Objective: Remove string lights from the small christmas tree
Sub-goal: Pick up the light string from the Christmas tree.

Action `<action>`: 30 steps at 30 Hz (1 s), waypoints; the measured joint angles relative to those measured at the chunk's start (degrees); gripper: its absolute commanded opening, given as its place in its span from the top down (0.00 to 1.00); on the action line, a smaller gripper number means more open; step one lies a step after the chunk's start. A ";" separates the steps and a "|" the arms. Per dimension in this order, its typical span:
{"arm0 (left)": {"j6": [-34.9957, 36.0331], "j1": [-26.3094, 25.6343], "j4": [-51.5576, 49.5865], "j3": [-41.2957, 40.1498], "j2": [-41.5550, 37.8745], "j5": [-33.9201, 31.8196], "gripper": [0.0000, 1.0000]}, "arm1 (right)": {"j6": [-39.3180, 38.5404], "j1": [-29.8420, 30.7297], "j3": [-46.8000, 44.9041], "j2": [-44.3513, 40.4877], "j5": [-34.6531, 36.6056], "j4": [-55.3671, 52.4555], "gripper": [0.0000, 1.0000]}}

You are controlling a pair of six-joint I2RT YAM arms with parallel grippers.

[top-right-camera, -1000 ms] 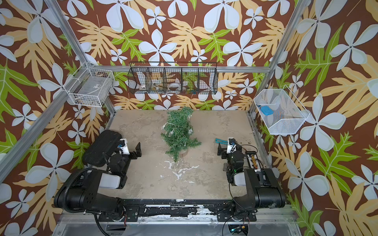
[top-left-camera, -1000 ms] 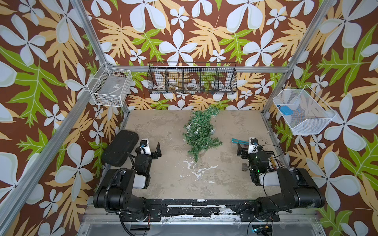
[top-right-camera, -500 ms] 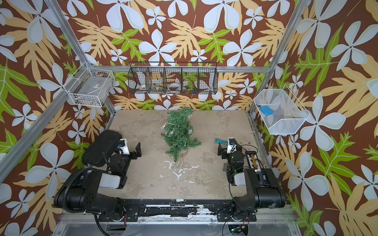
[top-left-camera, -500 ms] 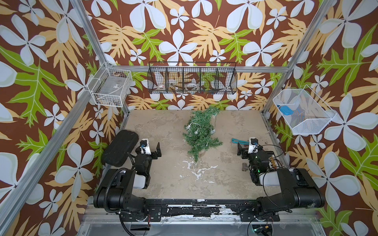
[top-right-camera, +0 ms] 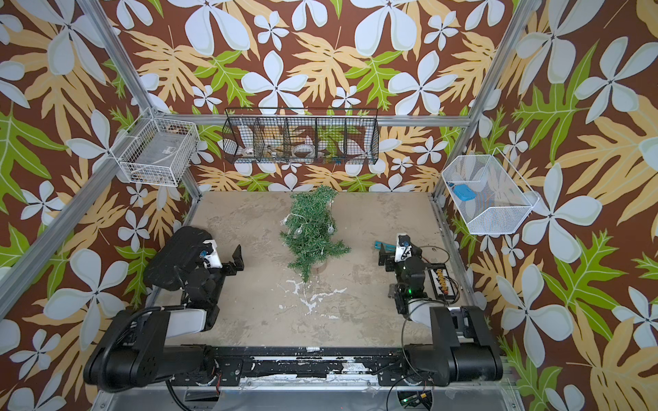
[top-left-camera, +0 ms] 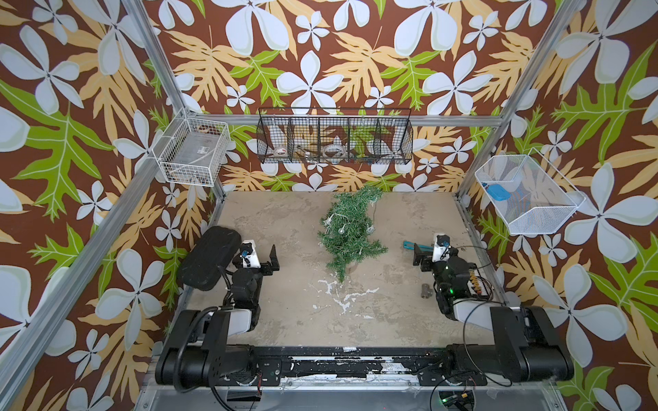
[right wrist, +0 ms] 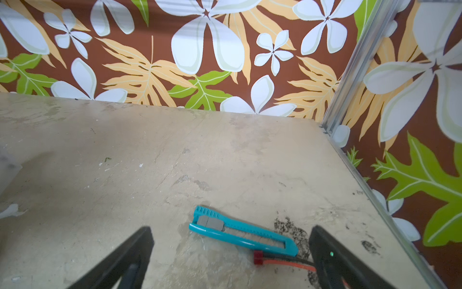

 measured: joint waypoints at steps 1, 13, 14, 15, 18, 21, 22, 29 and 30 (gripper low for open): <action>-1.36 0.00 -3.76 2.27 -2.21 -0.98 0.00 | 0.57 0.02 2.40 -2.21 1.03 -3.08 0.00; -23.23 0.02 -32.87 12.98 -16.37 13.73 0.00 | 33.81 -3.21 14.60 -25.24 17.88 -45.90 0.00; -24.46 0.02 -33.97 12.22 -17.03 16.06 0.00 | 36.09 -4.42 14.16 -26.60 17.55 -48.52 0.00; -25.22 0.00 -34.99 11.58 -17.57 17.84 0.00 | 37.57 -4.87 13.68 -27.76 16.22 -50.01 0.00; -27.12 0.00 -37.83 9.07 -20.48 20.79 0.00 | 39.85 -5.07 11.43 -31.26 7.04 -50.34 0.02; -30.84 0.00 -42.38 5.97 -24.11 14.97 0.00 | 40.41 -4.37 10.38 -31.47 -2.62 -47.23 0.07; -32.30 0.04 -44.15 4.72 -25.20 12.22 0.00 | 40.33 -3.23 10.86 -30.91 -5.99 -46.40 0.11; -35.69 -0.48 -46.47 0.70 -28.28 6.34 0.00 | 34.10 11.41 18.58 -28.57 -18.51 -43.06 0.35; -35.69 -1.42 -46.07 0.68 -28.28 5.84 0.00 | 33.44 12.92 18.93 -28.30 -19.21 -42.66 0.36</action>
